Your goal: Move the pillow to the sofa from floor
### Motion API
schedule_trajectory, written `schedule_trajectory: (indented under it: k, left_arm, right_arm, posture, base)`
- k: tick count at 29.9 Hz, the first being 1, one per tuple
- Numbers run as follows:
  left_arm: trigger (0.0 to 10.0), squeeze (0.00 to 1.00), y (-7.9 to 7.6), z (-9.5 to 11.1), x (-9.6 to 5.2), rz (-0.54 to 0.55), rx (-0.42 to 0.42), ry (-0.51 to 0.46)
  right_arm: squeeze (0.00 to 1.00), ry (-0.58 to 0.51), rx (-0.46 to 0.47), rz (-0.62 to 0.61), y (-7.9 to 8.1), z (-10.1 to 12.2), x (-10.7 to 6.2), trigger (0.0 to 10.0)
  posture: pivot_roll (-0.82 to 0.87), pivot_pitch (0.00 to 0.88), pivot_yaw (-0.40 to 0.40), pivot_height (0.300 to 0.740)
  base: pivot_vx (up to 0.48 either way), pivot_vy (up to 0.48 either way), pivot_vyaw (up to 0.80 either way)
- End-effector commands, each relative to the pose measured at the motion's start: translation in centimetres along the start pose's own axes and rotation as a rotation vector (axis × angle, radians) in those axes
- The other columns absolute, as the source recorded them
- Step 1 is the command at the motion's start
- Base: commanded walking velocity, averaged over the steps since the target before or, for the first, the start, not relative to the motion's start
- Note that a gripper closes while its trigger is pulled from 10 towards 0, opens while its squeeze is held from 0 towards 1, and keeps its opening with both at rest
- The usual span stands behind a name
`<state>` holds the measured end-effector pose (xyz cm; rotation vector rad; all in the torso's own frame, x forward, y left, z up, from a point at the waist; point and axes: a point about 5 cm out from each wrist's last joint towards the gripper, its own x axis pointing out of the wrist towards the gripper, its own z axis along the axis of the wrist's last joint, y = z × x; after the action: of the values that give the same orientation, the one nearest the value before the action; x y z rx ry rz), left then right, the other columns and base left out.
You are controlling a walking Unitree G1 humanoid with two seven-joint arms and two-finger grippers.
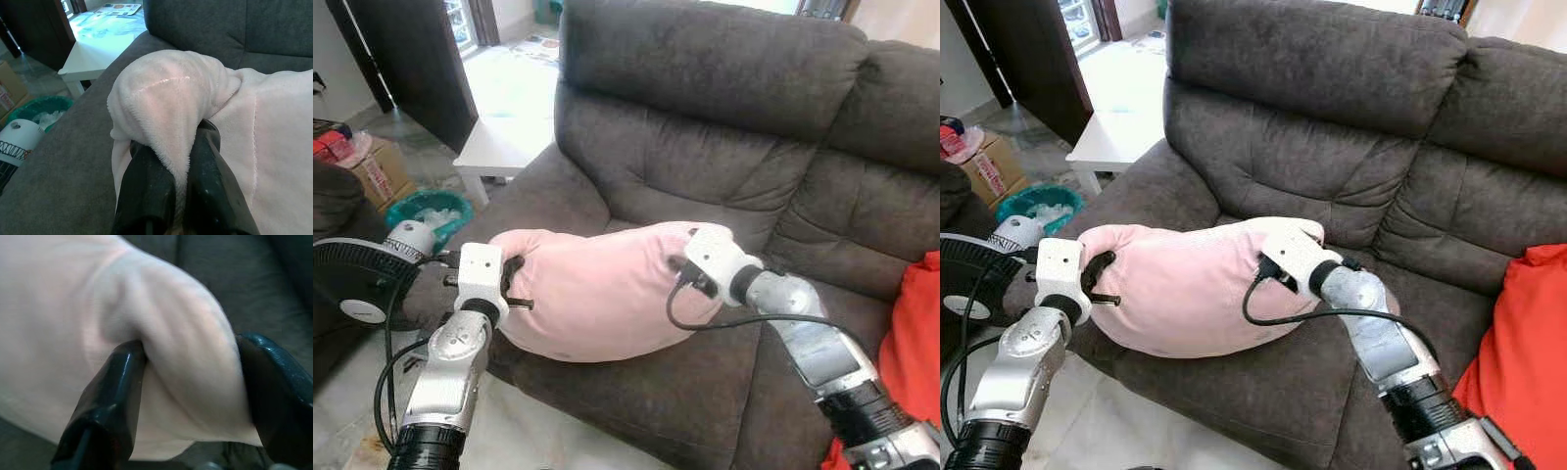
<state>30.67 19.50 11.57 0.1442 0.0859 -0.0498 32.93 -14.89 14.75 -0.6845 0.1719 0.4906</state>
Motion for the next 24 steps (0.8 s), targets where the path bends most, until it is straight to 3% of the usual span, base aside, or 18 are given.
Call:
schedule_trajectory:
  k: [1, 10, 11, 13, 16, 24]
  left_arm:
    - [10.0, 0.0, 1.0, 0.5, 0.0, 0.058, 0.028, -0.029]
    - [10.0, 0.0, 2.5, 0.2, 0.0, 0.159, 0.038, -0.004]
    - [10.0, 0.0, 3.3, 0.1, 0.0, 0.227, 0.035, 0.005]
    - [10.0, 0.0, 3.5, 0.1, -0.1, 0.255, 0.034, 0.006]
    - [10.0, 0.0, 6.3, -0.2, -0.9, 0.525, -0.045, 0.02]
    - [10.0, 0.0, 6.5, 0.2, -1.3, 0.6, -0.08, -0.027]
  right_arm:
    - [0.0, 0.022, 0.049, -0.11, -1.7, -0.5, -0.2, 10.0]
    - [0.0, -0.017, 0.171, -0.363, -4.6, -0.4, -1.0, 10.0]
    - [0.0, -0.03, 0.198, -0.403, -5.1, -0.3, -1.1, 10.0]
    - [0.0, -0.031, 0.205, -0.411, -5.1, -0.4, -1.1, 10.0]
    - [0.0, -0.014, 0.218, -0.405, -4.5, -0.9, -1.1, 10.0]
    - [0.0, -0.009, 0.253, -0.388, -3.2, -1.3, -1.0, 10.0]
  posture:
    - [0.13, 0.091, -0.053, 0.74]
    - [0.14, 0.091, -0.051, 0.74]
    - [0.13, 0.091, -0.051, 0.74]
    - [0.13, 0.091, -0.051, 0.74]
    - [0.13, 0.089, -0.051, 0.74]
    - [0.13, 0.088, -0.051, 0.74]
  base:
    - [0.0, 0.0, 0.0]
    - [0.0, 0.0, 0.0]
    - [0.0, 0.0, 0.0]
    - [0.0, 0.0, 0.0]
    - [0.0, 0.0, 0.0]
    - [0.0, 0.0, 0.0]
